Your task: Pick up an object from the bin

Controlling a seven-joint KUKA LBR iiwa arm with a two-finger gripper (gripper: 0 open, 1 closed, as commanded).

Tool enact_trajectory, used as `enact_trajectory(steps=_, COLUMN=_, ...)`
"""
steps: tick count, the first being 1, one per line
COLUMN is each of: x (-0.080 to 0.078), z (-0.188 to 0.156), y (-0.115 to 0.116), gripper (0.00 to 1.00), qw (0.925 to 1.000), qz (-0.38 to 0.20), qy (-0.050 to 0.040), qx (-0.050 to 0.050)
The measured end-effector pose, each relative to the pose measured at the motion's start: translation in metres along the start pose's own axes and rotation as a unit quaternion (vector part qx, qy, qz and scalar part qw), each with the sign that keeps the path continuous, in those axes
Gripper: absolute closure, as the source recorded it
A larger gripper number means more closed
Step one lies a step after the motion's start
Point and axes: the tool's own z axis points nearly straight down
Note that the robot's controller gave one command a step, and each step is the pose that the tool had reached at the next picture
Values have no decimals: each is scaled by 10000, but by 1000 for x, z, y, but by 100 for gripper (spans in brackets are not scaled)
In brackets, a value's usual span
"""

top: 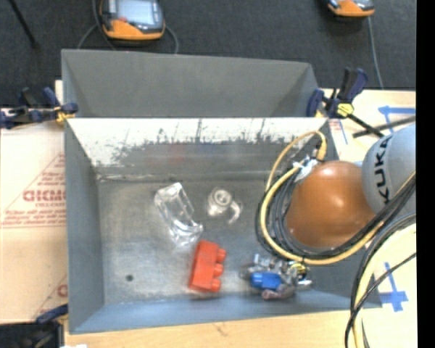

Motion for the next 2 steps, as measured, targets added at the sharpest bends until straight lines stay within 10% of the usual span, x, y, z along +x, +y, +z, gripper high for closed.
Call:
enact_trajectory(steps=1, x=2, z=-121, y=-5, gripper=100, qw=9989, qz=477, qy=7, qx=-7)
enact_trajectory(steps=2, x=-3, z=-190, y=-19, gripper=100, qw=9864, qz=-1642, qy=5, qx=-32)
